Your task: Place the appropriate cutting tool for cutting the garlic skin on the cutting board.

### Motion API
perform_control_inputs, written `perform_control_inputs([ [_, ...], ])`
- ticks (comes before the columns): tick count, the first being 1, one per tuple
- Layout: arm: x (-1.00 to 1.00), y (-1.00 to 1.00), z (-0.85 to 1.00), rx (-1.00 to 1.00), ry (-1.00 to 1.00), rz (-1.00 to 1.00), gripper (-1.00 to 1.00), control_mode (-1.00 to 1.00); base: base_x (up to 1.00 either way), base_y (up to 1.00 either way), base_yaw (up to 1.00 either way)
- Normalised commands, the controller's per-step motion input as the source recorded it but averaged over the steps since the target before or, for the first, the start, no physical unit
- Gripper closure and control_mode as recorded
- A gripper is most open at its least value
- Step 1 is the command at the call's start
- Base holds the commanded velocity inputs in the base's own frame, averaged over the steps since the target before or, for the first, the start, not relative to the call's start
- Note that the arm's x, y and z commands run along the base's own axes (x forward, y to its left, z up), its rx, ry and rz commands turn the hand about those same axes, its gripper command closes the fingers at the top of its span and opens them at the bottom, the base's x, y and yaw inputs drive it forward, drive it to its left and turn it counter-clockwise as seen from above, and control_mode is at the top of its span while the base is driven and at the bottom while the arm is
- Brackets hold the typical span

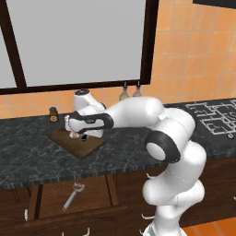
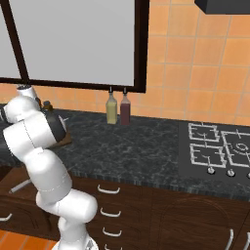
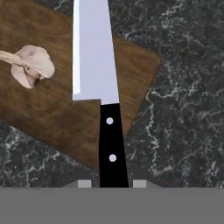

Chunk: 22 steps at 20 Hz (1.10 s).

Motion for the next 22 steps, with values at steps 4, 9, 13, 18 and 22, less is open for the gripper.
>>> perform_control_inputs([
  [4, 0.0, 0.3, -0.38, 0.0, 0.01, 0.0, 1.0, -1.0, 0.0, 0.0, 0.0],
  [9, 0.16, 0.12, -0.18, 0.0, 0.03, -0.01, 1.0, -1.0, 0.0, 0.0, 0.0],
  [13, 0.47, 0.0, -0.39, 0.0, 0.02, -0.01, 1.0, -1.0, 0.0, 0.0, 0.0],
  [18, 0.18, 0.25, -0.43, 0.0, 0.0, 0.0, 1.0, -1.0, 0.0, 0.0, 0.0],
  [22, 0.01, 0.03, -0.2, 0.0, 0.01, 0.0, 1.0, -1.0, 0.0, 0.0, 0.0],
])
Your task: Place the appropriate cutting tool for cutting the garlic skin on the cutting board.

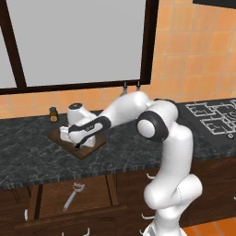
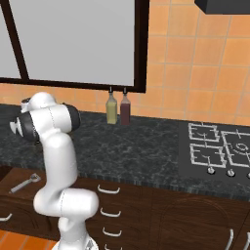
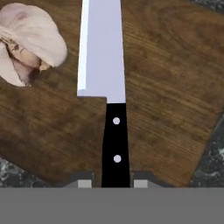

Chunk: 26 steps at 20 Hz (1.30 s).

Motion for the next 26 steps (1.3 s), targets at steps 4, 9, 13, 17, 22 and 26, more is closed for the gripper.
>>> perform_control_inputs([
  [4, 0.08, 0.09, -0.06, 0.0, 0.11, 0.0, -1.0, -1.0, 0.0, 0.0, 0.0],
  [9, 0.0, 0.0, 0.16, 0.0, 0.36, 0.0, -1.0, -1.0, 0.0, 0.0, 0.0],
  [13, 0.0, 0.0, 0.22, 0.0, 0.32, 0.0, -1.0, -1.0, 0.0, 0.0, 0.0],
  [17, 0.0, 0.0, 0.46, -0.01, 0.13, 0.02, -1.0, -1.0, 0.0, 0.0, 0.0],
  [22, 0.0, 0.01, 0.35, -0.04, 0.0, 0.02, -1.0, -1.0, 0.0, 0.0, 0.0],
  [26, 0.0, -0.24, 0.44, 0.0, -0.48, 0.24, -1.0, -1.0, 0.0, 0.0, 0.0],
])
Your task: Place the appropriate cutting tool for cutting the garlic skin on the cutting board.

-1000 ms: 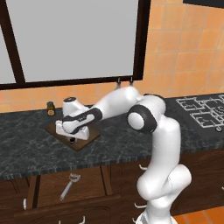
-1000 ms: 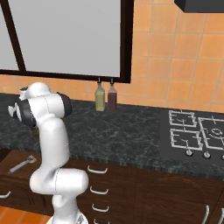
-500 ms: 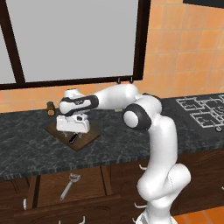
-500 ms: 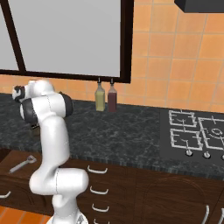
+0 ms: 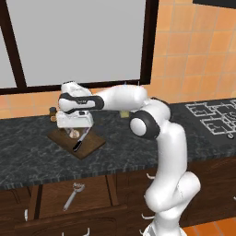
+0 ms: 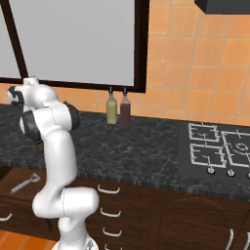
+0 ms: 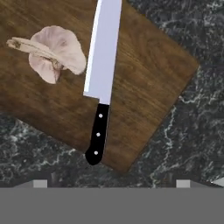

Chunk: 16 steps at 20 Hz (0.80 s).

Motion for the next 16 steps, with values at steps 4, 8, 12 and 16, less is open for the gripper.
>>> perform_control_inputs([
  [4, 0.0, -0.41, 0.71, 0.0, -0.51, 0.24, -1.0, -1.0, 0.0, 0.0, 0.0],
  [8, 0.0, -0.43, 0.29, 0.06, -0.23, 0.14, -1.0, -1.0, 0.0, 0.0, 0.0],
  [12, 0.2, -1.0, 0.02, 0.32, -0.05, 0.38, -1.0, -1.0, 0.0, 0.0, 0.0],
  [16, 0.0, -1.0, 0.21, 0.23, 0.0, 0.35, -1.0, -1.0, 0.0, 0.0, 0.0],
])
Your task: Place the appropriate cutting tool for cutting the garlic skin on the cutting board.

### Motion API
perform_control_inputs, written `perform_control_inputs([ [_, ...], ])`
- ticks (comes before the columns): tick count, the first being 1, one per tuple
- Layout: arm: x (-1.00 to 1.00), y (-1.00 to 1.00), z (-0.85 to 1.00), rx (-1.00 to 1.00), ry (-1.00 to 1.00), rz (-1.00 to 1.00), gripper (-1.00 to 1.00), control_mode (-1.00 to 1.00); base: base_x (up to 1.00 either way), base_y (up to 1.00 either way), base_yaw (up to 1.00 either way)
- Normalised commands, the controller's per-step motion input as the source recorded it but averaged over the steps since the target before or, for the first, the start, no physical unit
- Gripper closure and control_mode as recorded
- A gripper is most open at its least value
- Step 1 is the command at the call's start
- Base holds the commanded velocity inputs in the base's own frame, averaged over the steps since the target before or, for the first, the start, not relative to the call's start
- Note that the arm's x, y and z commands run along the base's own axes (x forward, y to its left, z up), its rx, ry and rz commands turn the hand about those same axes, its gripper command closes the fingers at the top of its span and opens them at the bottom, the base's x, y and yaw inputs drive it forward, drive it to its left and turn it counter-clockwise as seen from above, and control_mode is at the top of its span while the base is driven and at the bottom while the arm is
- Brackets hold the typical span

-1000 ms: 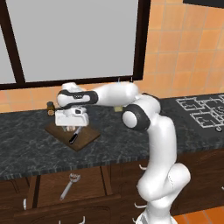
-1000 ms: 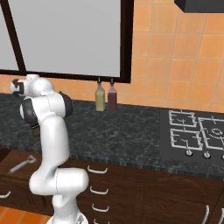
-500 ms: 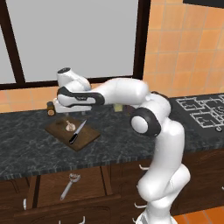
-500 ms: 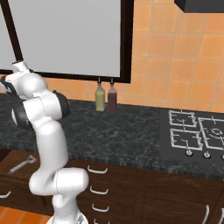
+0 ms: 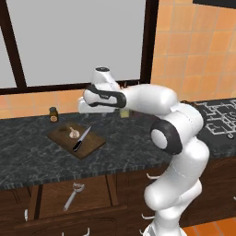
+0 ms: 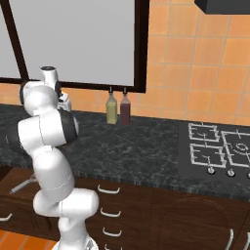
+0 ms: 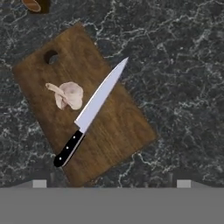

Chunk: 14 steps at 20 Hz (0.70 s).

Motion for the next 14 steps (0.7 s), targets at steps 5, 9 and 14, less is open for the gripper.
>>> perform_control_inputs([
  [5, -0.03, -0.5, 0.08, 0.11, -0.02, 0.15, -1.0, -1.0, 0.0, 0.0, 0.0],
  [9, -0.55, -0.46, 0.14, 0.0, -0.01, 0.0, -1.0, -1.0, 0.0, 0.0, 0.0],
  [14, -0.8, -0.55, 0.22, -0.03, 0.0, 0.01, -1.0, -1.0, 0.0, 0.0, 0.0],
])
